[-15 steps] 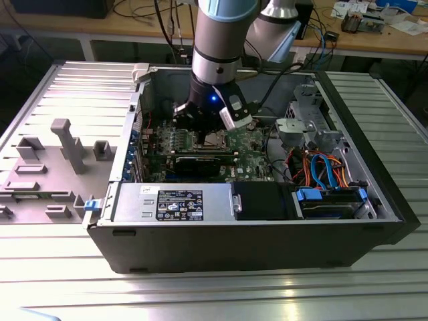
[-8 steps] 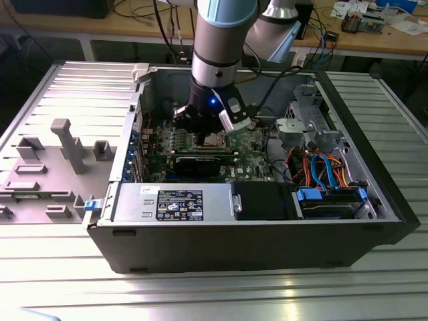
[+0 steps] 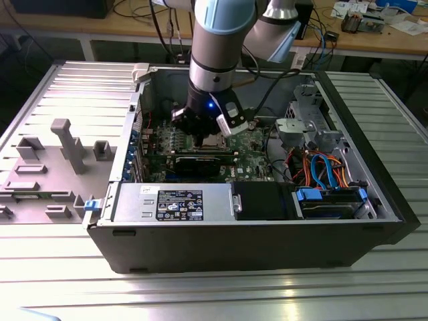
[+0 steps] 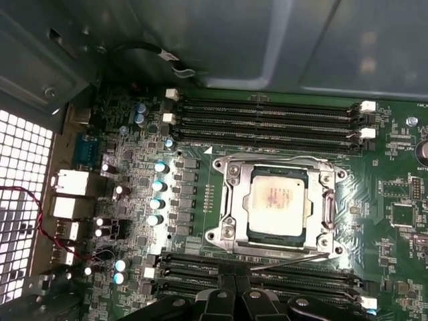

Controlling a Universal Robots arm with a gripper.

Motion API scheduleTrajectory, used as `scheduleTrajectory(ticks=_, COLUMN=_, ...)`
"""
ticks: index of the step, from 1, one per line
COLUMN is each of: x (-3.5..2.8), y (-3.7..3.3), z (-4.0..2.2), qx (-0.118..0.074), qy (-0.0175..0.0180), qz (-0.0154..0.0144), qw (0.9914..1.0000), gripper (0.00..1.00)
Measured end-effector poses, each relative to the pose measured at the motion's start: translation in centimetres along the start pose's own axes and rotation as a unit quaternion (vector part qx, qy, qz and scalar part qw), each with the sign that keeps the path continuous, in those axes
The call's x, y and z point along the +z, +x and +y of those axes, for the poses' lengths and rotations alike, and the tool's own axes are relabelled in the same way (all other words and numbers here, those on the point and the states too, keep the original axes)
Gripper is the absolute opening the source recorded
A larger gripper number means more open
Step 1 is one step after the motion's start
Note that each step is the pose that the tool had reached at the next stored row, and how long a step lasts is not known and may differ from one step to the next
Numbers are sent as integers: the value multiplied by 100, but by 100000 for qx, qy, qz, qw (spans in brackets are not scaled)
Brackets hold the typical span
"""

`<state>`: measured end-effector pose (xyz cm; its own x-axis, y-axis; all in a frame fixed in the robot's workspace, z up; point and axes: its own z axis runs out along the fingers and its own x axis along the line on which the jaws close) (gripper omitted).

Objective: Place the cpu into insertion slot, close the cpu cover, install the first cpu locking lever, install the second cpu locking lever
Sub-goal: 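Install the second cpu locking lever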

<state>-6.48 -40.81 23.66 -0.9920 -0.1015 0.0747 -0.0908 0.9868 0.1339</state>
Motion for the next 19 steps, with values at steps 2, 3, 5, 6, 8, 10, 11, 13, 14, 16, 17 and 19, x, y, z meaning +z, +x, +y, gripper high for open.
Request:
scheduleTrajectory(ticks=2, x=11, y=7, z=-17, qx=-20, qy=-209, qz=-20, qw=100000, gripper=11)
scheduleTrajectory(ticks=3, x=18, y=11, z=-23, qx=-23, qy=-286, qz=-26, qw=100000, gripper=11)
scheduleTrajectory(ticks=5, x=36, y=22, z=-30, qx=-43, qy=-443, qz=-41, qw=99999, gripper=11)
scheduleTrajectory(ticks=6, x=50, y=36, z=-34, qx=-75, qy=-604, qz=-53, qw=99998, gripper=11)
scheduleTrajectory(ticks=8, x=72, y=45, z=-37, qx=-161, qy=-829, qz=-56, qw=99996, gripper=11)
scheduleTrajectory(ticks=10, x=99, y=49, z=-39, qx=-288, qy=-1112, qz=-78, qw=99993, gripper=11)
scheduleTrajectory(ticks=11, x=117, y=54, z=-41, qx=-353, qy=-1209, qz=-76, qw=99992, gripper=11)
scheduleTrajectory(ticks=13, x=145, y=60, z=-44, qx=-465, qy=-1351, qz=-73, qw=99990, gripper=11)
scheduleTrajectory(ticks=14, x=161, y=66, z=-46, qx=-556, qy=-1479, qz=-72, qw=99987, gripper=11)
scheduleTrajectory(ticks=16, x=194, y=81, z=-48, qx=-942, qy=-1918, qz=-68, qw=99977, gripper=11)
scheduleTrajectory(ticks=17, x=204, y=86, z=-49, qx=-1169, qy=-2034, qz=-47, qw=99972, gripper=11)
scheduleTrajectory(ticks=19, x=228, y=91, z=-51, qx=-1545, qy=-2207, qz=-17, qw=99964, gripper=11)
